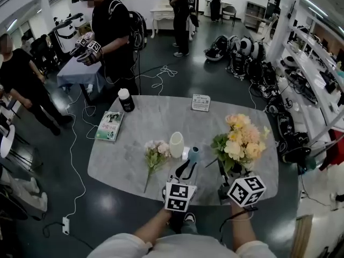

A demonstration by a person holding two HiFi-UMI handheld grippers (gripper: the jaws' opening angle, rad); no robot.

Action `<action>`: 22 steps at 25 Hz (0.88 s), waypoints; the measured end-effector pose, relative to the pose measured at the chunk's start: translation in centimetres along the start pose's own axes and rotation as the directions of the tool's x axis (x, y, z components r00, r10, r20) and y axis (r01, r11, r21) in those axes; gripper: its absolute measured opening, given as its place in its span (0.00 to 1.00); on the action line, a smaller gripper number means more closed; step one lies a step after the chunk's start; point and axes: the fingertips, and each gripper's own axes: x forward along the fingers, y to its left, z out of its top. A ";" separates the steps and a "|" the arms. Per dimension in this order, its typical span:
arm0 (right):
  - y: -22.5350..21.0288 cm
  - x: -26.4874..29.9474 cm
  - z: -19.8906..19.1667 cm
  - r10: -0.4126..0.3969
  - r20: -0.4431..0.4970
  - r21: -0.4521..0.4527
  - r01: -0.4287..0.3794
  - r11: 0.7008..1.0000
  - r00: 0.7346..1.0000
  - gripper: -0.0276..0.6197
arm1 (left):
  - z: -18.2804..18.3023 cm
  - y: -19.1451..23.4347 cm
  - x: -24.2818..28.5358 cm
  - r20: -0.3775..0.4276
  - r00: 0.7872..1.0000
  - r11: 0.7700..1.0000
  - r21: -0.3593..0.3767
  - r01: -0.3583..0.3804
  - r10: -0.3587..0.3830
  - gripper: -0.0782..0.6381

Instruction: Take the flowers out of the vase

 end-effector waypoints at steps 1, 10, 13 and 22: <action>0.2 -0.5 -0.2 -0.008 -0.002 0.000 0.008 1.000 1.000 0.11 | 0.1 -0.2 -0.4 0.004 1.000 1.000 0.006 0.007 -0.007 0.25; 2.6 -3.9 -1.4 -0.058 -0.005 0.003 0.058 0.998 0.998 0.11 | 1.1 -1.1 -3.4 0.017 0.998 0.997 0.051 0.055 -0.056 0.14; 2.9 -4.4 -1.7 -0.069 -0.006 0.015 0.069 0.997 0.998 0.11 | 1.2 -1.3 -4.0 0.012 0.998 0.996 0.066 0.066 -0.067 0.12; 2.7 -5.9 -2.6 -0.110 -0.018 0.040 0.111 0.993 0.994 0.11 | 0.9 -3.0 -3.8 -0.004 0.992 0.988 0.092 0.124 -0.124 0.12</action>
